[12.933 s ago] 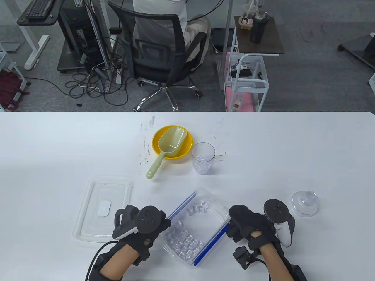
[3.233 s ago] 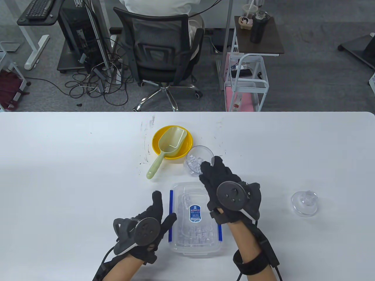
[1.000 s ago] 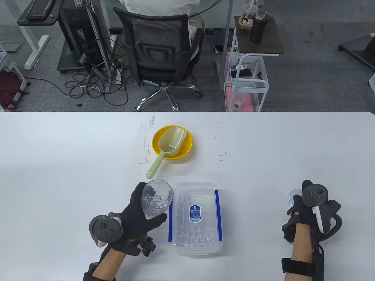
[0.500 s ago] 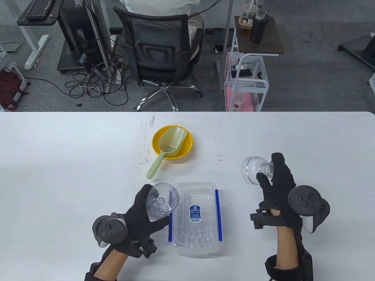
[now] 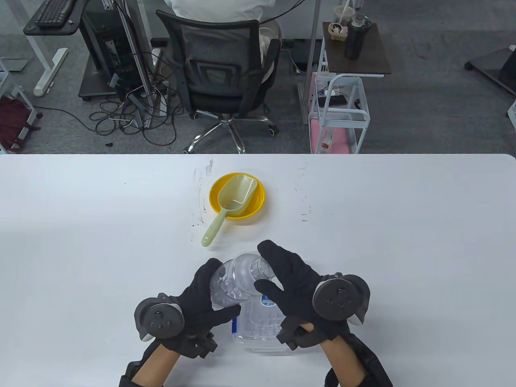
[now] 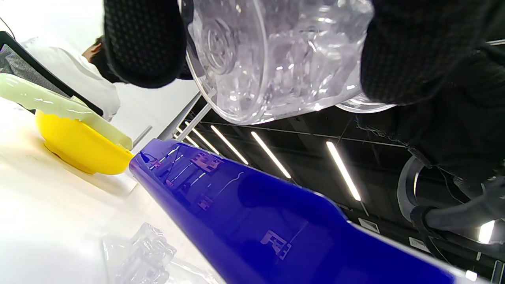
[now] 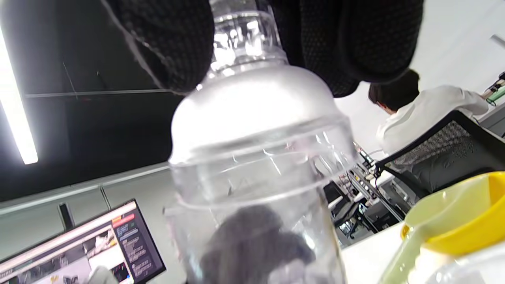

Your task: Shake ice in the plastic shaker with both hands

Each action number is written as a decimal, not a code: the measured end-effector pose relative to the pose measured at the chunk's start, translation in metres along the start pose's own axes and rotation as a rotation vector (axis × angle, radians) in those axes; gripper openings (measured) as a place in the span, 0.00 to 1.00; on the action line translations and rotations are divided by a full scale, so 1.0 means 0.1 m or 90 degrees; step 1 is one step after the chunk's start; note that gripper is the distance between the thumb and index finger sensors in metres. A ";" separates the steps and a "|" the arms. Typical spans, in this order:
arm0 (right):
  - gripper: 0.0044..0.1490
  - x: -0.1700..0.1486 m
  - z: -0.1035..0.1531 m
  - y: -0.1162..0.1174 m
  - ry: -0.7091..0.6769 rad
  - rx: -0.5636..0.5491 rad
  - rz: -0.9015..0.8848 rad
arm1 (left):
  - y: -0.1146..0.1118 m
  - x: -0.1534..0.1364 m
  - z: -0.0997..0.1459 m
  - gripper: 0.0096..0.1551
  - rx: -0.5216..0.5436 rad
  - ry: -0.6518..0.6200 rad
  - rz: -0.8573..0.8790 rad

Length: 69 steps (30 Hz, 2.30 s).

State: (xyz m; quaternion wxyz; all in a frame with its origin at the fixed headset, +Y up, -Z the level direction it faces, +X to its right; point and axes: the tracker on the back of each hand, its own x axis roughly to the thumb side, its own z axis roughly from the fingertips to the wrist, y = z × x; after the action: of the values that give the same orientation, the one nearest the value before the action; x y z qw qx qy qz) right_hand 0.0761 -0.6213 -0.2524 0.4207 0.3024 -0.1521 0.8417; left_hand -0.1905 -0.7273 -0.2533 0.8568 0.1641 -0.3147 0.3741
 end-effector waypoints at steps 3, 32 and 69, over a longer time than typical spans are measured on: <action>0.61 -0.01 0.01 0.04 -0.002 -0.009 -0.037 | -0.01 -0.01 0.00 0.65 -0.008 0.000 -0.001; 0.75 0.91 0.05 -0.10 -0.317 -0.281 0.031 | 0.59 1.19 -0.76 0.67 0.353 -0.231 -0.064; 0.75 0.80 0.09 -0.25 -0.170 -0.214 -0.099 | 0.45 1.40 -0.68 0.66 0.281 -0.066 -0.135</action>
State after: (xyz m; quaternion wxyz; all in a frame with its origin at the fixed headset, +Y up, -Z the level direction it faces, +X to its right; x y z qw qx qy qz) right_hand 0.0623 -0.5615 -0.1948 0.5047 0.3477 -0.3212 0.7220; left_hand -0.1223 -0.5872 -0.2094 0.8173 0.3987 -0.2497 0.3329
